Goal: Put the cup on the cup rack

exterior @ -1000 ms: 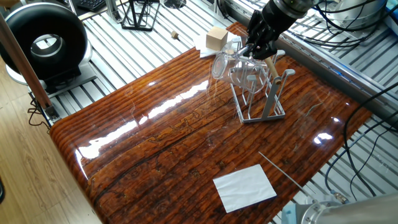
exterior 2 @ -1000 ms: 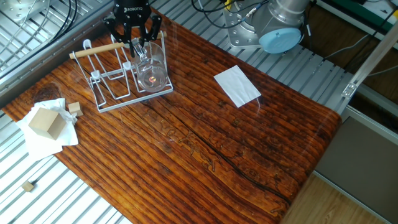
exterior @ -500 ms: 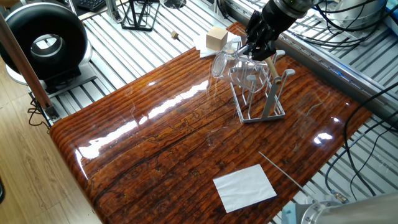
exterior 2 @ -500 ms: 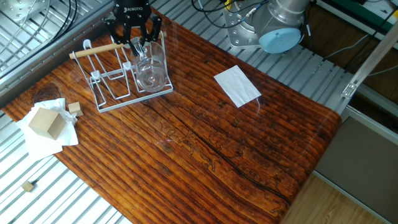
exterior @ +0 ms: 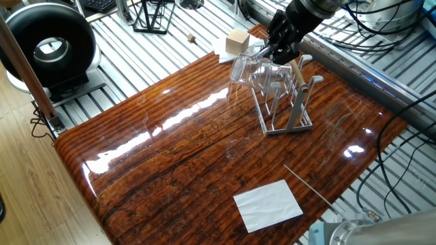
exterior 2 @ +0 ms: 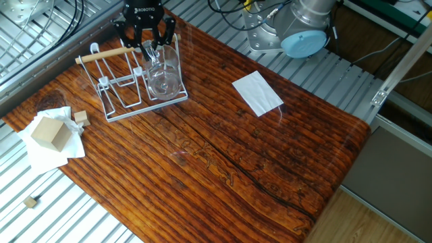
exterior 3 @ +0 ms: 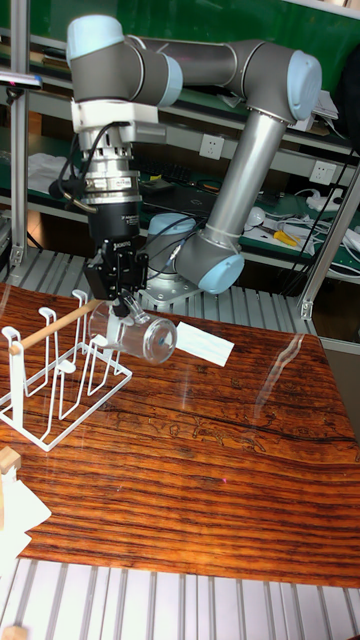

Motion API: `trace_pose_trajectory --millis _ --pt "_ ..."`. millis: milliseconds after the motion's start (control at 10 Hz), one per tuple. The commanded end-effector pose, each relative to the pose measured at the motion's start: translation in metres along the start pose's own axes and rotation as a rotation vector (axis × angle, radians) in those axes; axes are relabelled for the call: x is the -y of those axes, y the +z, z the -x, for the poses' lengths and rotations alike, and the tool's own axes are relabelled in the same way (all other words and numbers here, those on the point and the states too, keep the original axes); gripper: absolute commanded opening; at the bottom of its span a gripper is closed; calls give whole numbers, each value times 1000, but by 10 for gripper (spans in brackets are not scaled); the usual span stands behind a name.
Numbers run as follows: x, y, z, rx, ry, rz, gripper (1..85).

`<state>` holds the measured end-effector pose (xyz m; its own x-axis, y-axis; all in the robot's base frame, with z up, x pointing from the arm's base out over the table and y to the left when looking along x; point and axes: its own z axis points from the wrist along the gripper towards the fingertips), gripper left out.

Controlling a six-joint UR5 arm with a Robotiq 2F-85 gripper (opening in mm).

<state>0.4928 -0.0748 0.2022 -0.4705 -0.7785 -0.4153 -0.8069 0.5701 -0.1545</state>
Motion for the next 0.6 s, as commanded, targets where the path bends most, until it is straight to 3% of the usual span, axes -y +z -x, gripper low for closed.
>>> trace_pose_trajectory --millis 0,500 --pt "4 -3 5 15 6 -11 10" --pt "15 0 17 5 7 -27 10"
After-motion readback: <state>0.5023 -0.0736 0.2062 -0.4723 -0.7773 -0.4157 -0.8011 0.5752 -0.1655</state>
